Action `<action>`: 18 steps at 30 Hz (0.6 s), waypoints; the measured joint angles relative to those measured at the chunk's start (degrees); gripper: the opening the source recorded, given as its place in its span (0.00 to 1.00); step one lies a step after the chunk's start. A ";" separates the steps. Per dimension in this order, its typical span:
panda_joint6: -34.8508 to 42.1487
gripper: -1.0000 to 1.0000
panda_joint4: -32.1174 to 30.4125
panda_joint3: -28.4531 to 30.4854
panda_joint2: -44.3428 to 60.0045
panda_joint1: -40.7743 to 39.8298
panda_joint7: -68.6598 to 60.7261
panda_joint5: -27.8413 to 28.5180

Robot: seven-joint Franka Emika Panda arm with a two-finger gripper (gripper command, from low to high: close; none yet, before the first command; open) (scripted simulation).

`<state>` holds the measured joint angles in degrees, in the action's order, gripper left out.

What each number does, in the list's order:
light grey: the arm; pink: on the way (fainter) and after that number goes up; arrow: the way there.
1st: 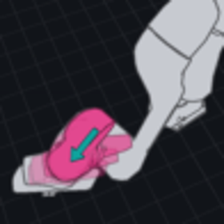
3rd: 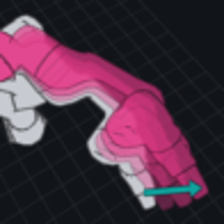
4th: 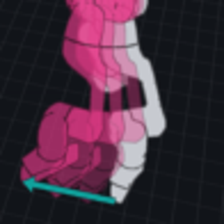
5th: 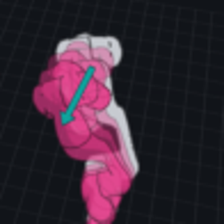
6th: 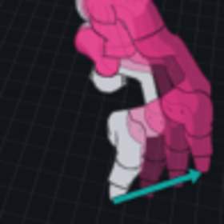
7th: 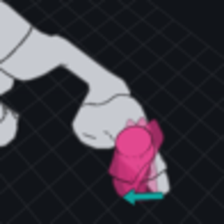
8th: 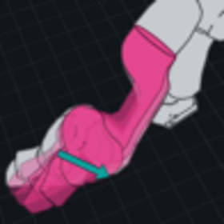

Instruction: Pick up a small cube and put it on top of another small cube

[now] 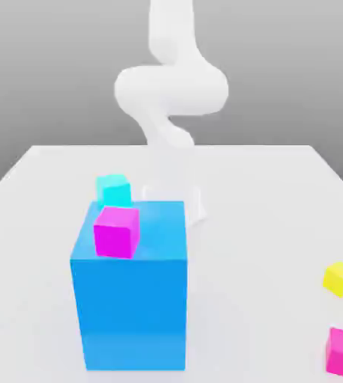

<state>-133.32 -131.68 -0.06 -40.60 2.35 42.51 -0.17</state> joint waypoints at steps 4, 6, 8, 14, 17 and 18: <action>-2.53 0.50 0.17 -0.29 8.65 3.68 -5.55 -0.37; -3.78 0.50 0.24 -0.61 12.81 5.29 -8.26 -0.60; -4.99 0.50 0.32 -0.97 16.97 6.87 -10.96 -0.82; -8.64 0.50 0.56 -3.00 29.42 10.72 -18.81 -1.15; -10.46 0.50 0.69 -4.55 35.66 12.54 -22.36 -0.80; -11.08 0.50 0.72 -4.93 37.74 13.26 -23.46 -0.55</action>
<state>-144.40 -130.96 -4.99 -2.86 15.61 19.05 -0.73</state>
